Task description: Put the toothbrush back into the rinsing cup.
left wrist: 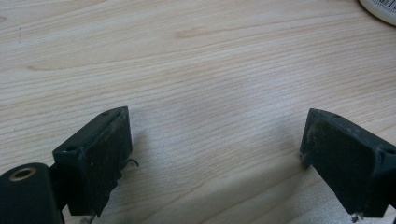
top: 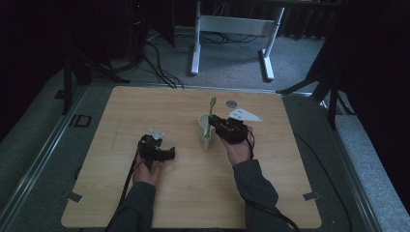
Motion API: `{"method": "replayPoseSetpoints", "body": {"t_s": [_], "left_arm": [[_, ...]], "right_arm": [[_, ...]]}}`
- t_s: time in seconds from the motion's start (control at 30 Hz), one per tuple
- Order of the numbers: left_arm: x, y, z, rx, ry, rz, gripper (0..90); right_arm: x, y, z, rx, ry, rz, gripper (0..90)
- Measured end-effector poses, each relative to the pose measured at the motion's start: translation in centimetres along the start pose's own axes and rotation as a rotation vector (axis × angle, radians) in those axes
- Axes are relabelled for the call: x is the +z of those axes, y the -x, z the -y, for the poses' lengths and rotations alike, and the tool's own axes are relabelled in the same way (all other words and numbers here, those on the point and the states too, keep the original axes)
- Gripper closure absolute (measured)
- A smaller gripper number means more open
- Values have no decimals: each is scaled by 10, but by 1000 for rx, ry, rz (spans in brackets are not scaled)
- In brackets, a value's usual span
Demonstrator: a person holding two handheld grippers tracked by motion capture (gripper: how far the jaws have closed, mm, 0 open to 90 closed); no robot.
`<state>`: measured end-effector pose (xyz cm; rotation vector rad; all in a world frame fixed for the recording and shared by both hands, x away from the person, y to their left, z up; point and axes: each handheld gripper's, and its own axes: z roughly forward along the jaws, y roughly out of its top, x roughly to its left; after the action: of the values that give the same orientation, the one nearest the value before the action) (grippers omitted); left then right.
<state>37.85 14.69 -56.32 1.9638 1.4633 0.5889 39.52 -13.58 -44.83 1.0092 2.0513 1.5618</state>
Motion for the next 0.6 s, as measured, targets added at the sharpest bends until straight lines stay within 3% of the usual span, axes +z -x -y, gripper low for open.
{"method": "replayPoseSetpoints", "body": {"t_s": [0.07, 0.17, 0.27, 0.4, 0.6], "left_arm": [[0, 0, 0, 0, 0, 0, 93], [0, 0, 0, 1, 0, 0, 93], [0, 0, 0, 1, 1, 0, 93], [0, 0, 0, 0, 1, 0, 93], [0, 0, 0, -1, 2, 0, 93]], "right_arm": [[-1, 0, 1, 7, -4, -11, 764], [-1, 0, 3, 4, -15, -57, 540], [-1, -3, 4, -28, -49, -50, 394], [-3, -5, 4, -68, -68, -51, 321], [-3, -4, 8, -71, -82, -48, 303]]}}
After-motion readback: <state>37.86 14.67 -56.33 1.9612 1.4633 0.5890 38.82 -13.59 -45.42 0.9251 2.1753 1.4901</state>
